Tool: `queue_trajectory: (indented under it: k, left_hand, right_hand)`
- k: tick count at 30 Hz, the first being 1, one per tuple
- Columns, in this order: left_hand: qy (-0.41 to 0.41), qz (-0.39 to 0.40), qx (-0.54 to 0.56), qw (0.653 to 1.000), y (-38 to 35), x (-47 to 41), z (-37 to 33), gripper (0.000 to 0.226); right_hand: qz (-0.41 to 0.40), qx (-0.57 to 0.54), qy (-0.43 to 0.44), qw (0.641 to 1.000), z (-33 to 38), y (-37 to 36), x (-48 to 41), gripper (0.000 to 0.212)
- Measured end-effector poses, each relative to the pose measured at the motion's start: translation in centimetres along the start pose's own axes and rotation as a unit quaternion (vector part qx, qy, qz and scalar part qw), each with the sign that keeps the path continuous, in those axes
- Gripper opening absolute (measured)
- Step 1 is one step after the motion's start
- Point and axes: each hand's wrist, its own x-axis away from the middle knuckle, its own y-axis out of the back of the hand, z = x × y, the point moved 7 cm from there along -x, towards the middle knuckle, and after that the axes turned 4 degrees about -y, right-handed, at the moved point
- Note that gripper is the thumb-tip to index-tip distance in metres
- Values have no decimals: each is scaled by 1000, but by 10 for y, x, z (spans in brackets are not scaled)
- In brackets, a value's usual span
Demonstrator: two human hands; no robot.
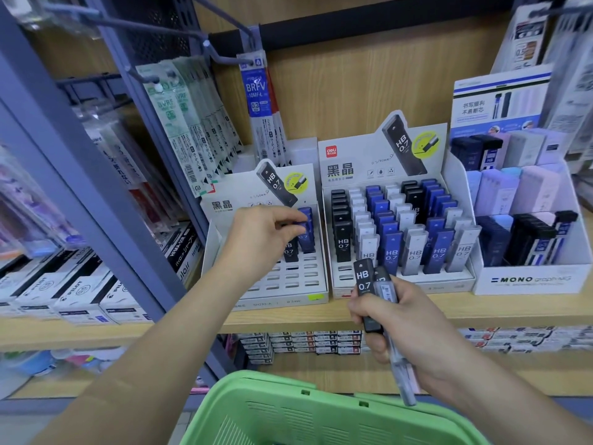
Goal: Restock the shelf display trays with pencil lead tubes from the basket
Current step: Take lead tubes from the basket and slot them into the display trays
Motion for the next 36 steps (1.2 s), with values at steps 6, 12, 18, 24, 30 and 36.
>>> queue_trajectory:
  k: [6, 12, 18, 24, 30, 36]
  left_hand:
    - [-41, -6, -46, 998, -7, -4, -2, 16]
    - [-200, -5, -220, 955, -22, 2, -9, 19]
    - [-115, 52, -80, 989, -12, 7, -38, 17]
    - [28, 296, 193, 935, -40, 31, -56, 17]
    - [76, 46, 289, 953, 21, 0, -30, 13]
    - [40, -101, 90, 990, 71, -8, 7, 20]
  right_hand:
    - [13, -21, -11, 1000, 0, -1, 0, 6]
    - [29, -32, -3, 999, 4, 0, 2, 7]
    - [56, -26, 32, 998, 9, -1, 6, 14]
    - [46, -17, 56, 997, 14, -2, 6, 23]
    - [18, -23, 28, 999, 11, 1, 6, 37]
    - [16, -32, -8, 999, 2, -4, 5, 37]
